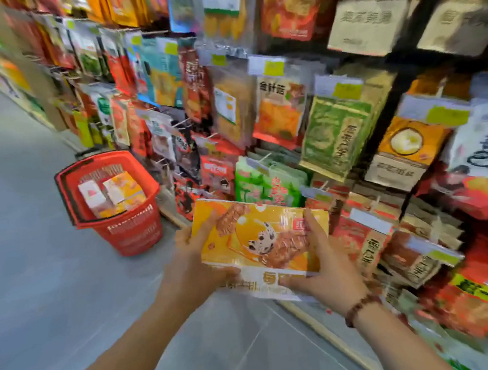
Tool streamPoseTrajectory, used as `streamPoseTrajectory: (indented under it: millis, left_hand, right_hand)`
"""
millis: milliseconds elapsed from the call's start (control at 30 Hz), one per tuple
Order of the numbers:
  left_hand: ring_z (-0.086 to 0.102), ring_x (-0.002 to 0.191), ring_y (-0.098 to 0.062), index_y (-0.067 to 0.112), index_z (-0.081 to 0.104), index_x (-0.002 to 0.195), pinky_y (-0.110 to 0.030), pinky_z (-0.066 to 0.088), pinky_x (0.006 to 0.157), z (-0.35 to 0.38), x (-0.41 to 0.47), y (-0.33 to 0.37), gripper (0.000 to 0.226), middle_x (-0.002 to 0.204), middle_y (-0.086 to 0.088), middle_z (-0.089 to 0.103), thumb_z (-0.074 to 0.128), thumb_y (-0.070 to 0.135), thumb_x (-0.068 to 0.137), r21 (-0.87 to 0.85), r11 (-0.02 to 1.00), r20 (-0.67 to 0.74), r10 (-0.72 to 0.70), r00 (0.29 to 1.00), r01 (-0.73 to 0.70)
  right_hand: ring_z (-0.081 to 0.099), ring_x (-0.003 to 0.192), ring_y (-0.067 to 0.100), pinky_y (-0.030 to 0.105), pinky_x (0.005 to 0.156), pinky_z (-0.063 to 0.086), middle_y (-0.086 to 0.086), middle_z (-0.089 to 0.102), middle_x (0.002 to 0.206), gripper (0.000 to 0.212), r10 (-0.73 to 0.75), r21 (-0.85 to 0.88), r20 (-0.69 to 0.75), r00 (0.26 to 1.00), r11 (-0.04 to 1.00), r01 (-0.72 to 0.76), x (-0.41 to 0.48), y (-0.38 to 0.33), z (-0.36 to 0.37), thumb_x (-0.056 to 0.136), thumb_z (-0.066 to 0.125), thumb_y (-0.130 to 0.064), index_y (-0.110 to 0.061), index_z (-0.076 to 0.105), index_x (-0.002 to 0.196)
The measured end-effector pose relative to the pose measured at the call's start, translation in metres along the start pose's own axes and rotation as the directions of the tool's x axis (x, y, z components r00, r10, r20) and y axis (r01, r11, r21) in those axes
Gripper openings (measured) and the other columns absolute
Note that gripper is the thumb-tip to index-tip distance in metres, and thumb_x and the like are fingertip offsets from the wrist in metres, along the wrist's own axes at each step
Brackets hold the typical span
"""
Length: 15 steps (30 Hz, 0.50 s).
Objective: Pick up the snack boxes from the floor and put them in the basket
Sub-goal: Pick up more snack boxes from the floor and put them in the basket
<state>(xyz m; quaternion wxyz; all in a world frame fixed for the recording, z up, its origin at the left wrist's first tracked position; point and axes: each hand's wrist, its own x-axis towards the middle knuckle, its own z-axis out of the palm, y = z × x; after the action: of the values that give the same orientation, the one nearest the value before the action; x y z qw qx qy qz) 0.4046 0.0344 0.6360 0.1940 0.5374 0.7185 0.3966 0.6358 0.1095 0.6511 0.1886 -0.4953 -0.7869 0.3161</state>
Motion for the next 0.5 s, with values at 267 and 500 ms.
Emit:
streamPoseTrajectory:
  millis: [267,500]
  left_hand:
    - [0.050,0.111,-0.014,0.075,0.014,0.119,-0.035,0.048,0.093,-0.073,0.034,-0.085,0.101,0.123,0.012,0.029,0.082,0.039,0.055,0.024,0.977,-0.200,-0.205,0.958,0.214]
    - [0.049,0.110,-0.011,0.071,0.015,0.123,-0.029,0.048,0.094,-0.101,0.082,-0.138,0.101,0.118,0.011,0.029,0.084,0.041,0.056,-0.009,0.933,-0.305,-0.346,0.887,0.360]
  right_hand:
    - [0.047,0.102,0.010,0.021,0.081,0.036,-0.001,0.034,0.143,0.122,-0.156,-0.038,0.240,0.958,0.985,0.170,0.116,-0.074,0.074,0.058,0.084,-0.046,-0.063,-0.011,0.132]
    - [0.040,0.129,0.017,0.023,0.091,0.036,0.000,0.032,0.147,0.126,-0.246,-0.050,0.409,0.879,0.956,0.290,0.224,-0.107,0.129,0.056,0.083,-0.053,-0.056,-0.012,0.138]
